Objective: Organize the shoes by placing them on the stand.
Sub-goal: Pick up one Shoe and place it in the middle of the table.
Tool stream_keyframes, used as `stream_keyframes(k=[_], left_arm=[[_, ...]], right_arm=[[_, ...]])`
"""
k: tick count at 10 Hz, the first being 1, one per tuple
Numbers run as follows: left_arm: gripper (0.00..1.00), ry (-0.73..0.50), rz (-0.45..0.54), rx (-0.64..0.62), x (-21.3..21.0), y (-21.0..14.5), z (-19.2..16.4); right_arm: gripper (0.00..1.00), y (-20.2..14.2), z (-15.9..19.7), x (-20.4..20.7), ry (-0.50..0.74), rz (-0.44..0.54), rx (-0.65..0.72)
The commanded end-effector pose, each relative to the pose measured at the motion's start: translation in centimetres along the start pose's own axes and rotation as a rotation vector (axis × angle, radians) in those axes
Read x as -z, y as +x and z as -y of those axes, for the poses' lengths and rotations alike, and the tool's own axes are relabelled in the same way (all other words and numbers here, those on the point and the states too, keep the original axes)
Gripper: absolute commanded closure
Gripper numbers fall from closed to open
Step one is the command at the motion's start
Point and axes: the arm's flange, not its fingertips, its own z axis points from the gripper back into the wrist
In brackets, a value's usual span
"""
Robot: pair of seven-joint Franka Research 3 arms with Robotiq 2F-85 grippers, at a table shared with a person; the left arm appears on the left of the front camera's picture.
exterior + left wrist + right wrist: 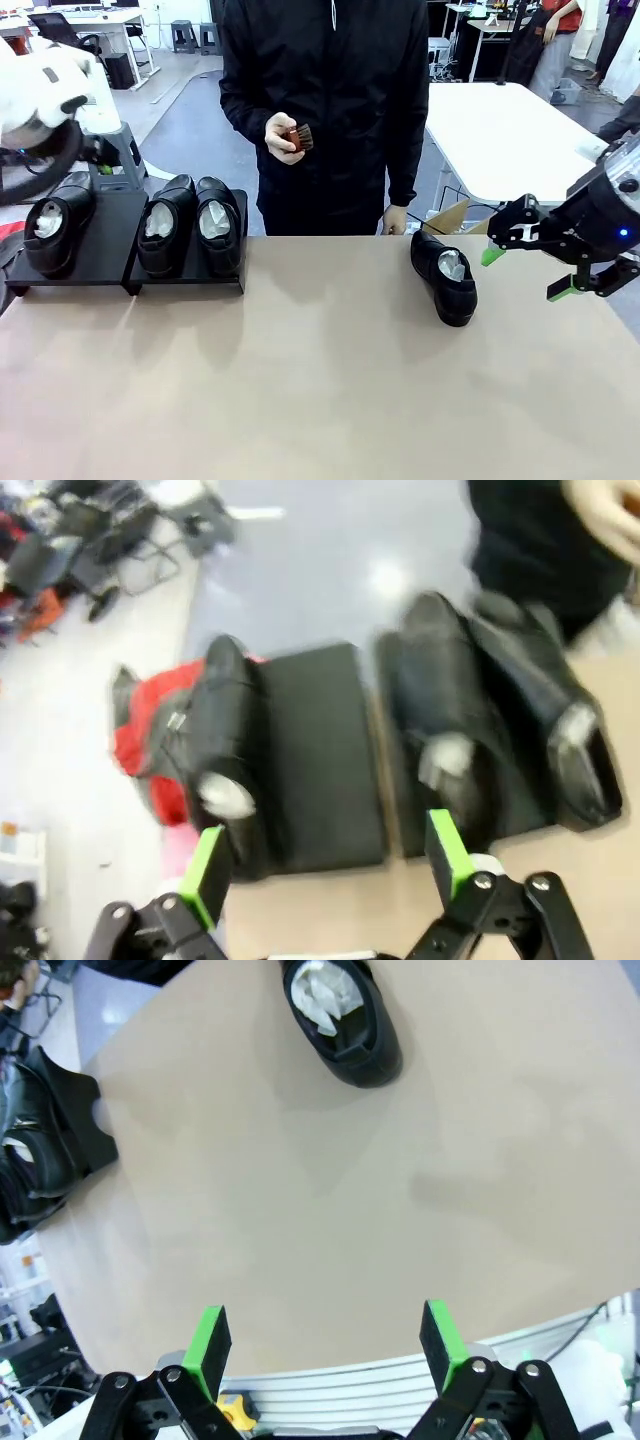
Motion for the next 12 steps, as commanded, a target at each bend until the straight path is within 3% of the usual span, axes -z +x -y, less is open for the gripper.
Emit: stream_keyframes(k=[1,2,5,6,8,9,11,12], left_arm=[[0.0,-0.19,-0.216,0.194,-3.7,-0.8,-0.1],[0.0,-0.248,-0.257,0.251,-4.0,-1.5,0.8],[0.0,-0.277,-0.328,0.239,-3.6,-1.7,0.9],[0.0,-0.314,-0.296,0.247,-3.9,-3.0,3.5],[0.0,-0.314,-0.296,0.247,-3.9,-3.0,3.5],[0.0,-0.314,-0.296,0.247,-3.9,-3.0,3.5],[0.0,-0.314,-0.296,0.247,-3.9,-3.0,3.5],[0.0,-0.314,-0.296,0.247,-3.9,-3.0,3.5]], right_arm=[[0.0,4.7,-1.4,1.2,-0.057,-0.076,-0.061],[0.0,7.4,-2.6,2.1,-0.088,-0.096,-0.103],[0.0,12.7,-5.8,6.7,-0.232,-0.13,-0.161],[0.0,8.9,-3.0,4.8,-0.124,-0.098,-0.104],[0.0,8.9,-3.0,4.8,-0.124,-0.098,-0.104],[0.0,11.3,-4.0,6.7,-0.164,-0.118,-0.128],[0.0,12.0,-5.4,9.3,-0.274,-0.132,-0.171],[0.0,12.7,-6.9,10.7,-0.302,-0.094,-0.191]])
